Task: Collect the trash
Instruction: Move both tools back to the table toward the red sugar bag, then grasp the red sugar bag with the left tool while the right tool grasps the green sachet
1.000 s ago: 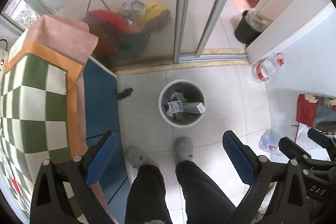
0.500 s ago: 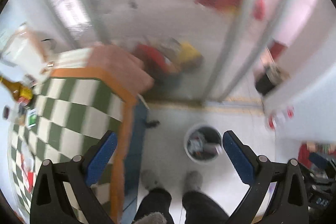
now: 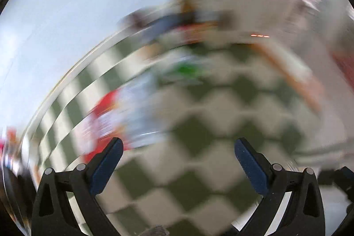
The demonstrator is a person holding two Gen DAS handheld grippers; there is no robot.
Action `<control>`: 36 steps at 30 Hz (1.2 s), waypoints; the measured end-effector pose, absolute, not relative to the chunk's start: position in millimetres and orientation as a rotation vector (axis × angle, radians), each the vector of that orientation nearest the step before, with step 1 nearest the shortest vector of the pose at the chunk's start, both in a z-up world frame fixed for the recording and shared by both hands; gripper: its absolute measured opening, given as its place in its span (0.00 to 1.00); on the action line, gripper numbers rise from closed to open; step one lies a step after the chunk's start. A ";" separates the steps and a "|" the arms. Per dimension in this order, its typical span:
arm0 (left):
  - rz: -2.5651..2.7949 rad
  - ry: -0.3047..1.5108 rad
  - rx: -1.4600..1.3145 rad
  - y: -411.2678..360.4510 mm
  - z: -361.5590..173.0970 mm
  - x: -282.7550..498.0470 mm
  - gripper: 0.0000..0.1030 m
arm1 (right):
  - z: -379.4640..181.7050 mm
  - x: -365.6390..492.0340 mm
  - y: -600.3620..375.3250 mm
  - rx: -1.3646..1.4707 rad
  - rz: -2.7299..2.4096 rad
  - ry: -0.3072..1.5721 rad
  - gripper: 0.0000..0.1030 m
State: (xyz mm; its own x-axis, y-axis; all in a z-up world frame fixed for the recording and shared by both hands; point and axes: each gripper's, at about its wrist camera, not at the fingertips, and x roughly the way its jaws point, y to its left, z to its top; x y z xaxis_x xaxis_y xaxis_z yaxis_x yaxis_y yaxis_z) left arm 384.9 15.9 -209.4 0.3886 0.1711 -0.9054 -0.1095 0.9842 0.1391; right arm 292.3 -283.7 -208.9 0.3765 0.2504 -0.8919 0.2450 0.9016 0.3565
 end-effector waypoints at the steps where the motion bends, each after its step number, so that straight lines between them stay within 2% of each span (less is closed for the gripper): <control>1: 0.259 1.187 0.004 57.1 -219.2 386.7 1.00 | -214.0 307.3 -264.6 0.474 0.048 1.209 1.00; 4: 0.429 1.247 -0.138 140.6 -245.4 376.7 1.00 | -235.1 371.3 -189.9 0.447 0.211 1.278 0.95; 7: 0.556 1.295 -0.294 209.2 -275.9 361.3 0.99 | -257.2 421.8 -116.0 0.400 0.341 1.335 0.76; 8: 0.575 1.303 -0.337 224.7 -283.5 356.7 0.99 | -264.0 436.4 -91.8 0.377 0.374 1.347 0.66; 10: 0.590 1.317 -0.404 242.1 -295.4 348.4 0.99 | -277.0 459.6 -50.0 0.329 0.420 1.372 0.52; 12: 0.571 1.322 -0.475 255.1 -305.3 343.3 0.99 | -291.1 479.1 -11.9 0.299 0.464 1.398 0.33; 13: 0.554 1.317 -0.510 258.9 -309.1 341.8 0.99 | -297.5 485.8 2.5 0.283 0.480 1.410 0.28; 15: 0.496 1.305 -0.591 264.2 -317.4 341.0 0.99 | -308.3 495.8 25.6 0.241 0.497 1.428 0.10; 17: 0.464 1.296 -0.628 266.6 -322.5 343.1 0.99 | -316.8 497.9 41.1 0.185 0.492 1.430 0.04; 21: 0.405 1.267 -0.685 266.1 -329.7 353.6 0.99 | -328.1 500.3 48.5 0.170 0.493 1.429 0.02; 23: 0.374 1.236 -0.687 262.0 -327.5 360.0 0.90 | -329.1 500.3 47.6 0.183 0.498 1.436 0.02; 25: 0.351 1.209 -0.649 253.9 -321.2 369.0 0.47 | -328.2 499.7 43.9 0.193 0.505 1.440 0.02; 28: 0.386 1.197 -0.504 239.6 -308.1 381.5 0.04 | -327.6 501.6 37.1 0.206 0.513 1.448 0.02; 32: 0.454 1.111 -0.350 247.4 -284.3 390.1 0.01 | -324.3 505.4 21.4 0.248 0.513 1.465 0.05; 34: 0.492 1.084 -0.275 248.2 -274.9 391.4 0.00 | -312.3 510.0 4.8 0.246 0.448 1.422 0.26; 35: 0.522 1.076 -0.230 242.8 -271.8 396.0 0.00 | -305.7 512.8 -2.9 0.231 0.406 1.392 0.54; 36: 0.542 1.066 -0.185 241.4 -269.9 399.7 0.00 | -296.6 517.4 -13.8 0.221 0.356 1.340 0.71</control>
State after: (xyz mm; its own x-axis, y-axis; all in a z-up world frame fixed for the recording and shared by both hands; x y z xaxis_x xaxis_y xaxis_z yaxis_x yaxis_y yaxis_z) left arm 399.7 241.4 -269.9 0.3679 0.3317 -0.8687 -0.5060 0.8552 0.1123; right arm 517.4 -13.8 -296.6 0.1868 0.3750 -0.9080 -0.1247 0.9259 0.3567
